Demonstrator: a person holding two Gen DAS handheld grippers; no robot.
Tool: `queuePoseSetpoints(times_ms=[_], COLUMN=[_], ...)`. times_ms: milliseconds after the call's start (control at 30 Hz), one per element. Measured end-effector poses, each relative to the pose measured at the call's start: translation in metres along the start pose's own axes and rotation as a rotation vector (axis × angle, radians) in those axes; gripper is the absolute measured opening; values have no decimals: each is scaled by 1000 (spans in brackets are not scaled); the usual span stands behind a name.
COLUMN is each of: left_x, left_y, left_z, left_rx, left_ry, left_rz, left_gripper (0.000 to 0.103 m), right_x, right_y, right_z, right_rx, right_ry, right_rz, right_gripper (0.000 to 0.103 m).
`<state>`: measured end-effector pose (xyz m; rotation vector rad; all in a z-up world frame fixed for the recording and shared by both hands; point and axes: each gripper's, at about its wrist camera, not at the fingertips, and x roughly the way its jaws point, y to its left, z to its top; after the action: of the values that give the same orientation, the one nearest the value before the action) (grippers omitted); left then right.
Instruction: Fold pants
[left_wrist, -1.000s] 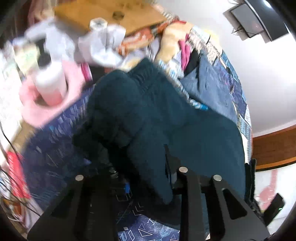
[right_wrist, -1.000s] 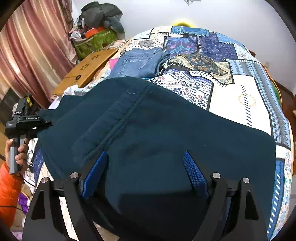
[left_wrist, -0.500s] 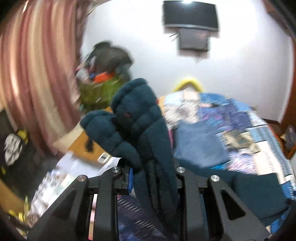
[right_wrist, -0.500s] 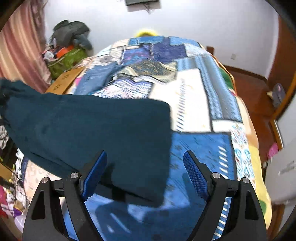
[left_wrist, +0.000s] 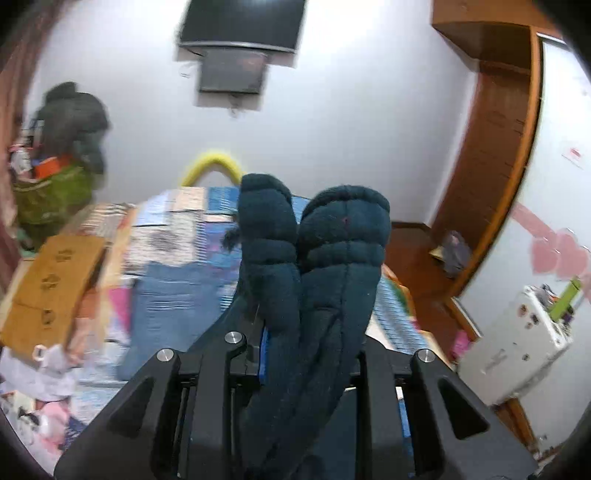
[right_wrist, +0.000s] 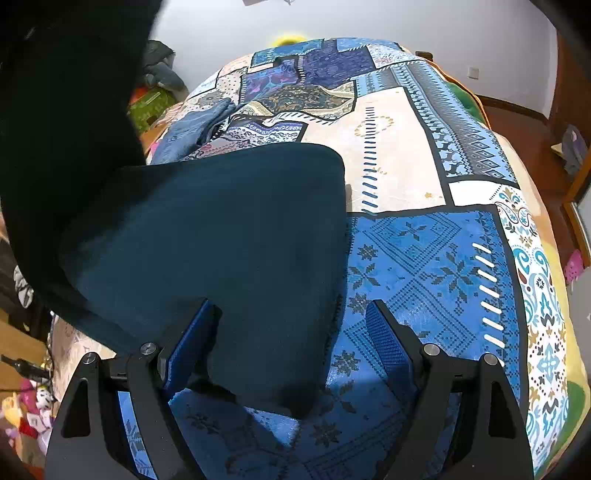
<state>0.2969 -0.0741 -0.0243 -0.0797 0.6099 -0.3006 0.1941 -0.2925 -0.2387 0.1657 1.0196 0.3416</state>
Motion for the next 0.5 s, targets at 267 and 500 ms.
queuePoseSetpoints(times_ms=[267,500], left_x=[58,87], left_y=[-77,-105], left_z=[-46,-115], left_rx=[116,170], left_ry=[212,476], left_rz=[-134,-197], left_gripper=[21,26], right_x=[-1,-21], right_y=[-5,-11], right_z=[-3,-12], right_rx=[9,34], right_ry=[-12,-34], right_rz=[21,41], right_gripper=[81,81])
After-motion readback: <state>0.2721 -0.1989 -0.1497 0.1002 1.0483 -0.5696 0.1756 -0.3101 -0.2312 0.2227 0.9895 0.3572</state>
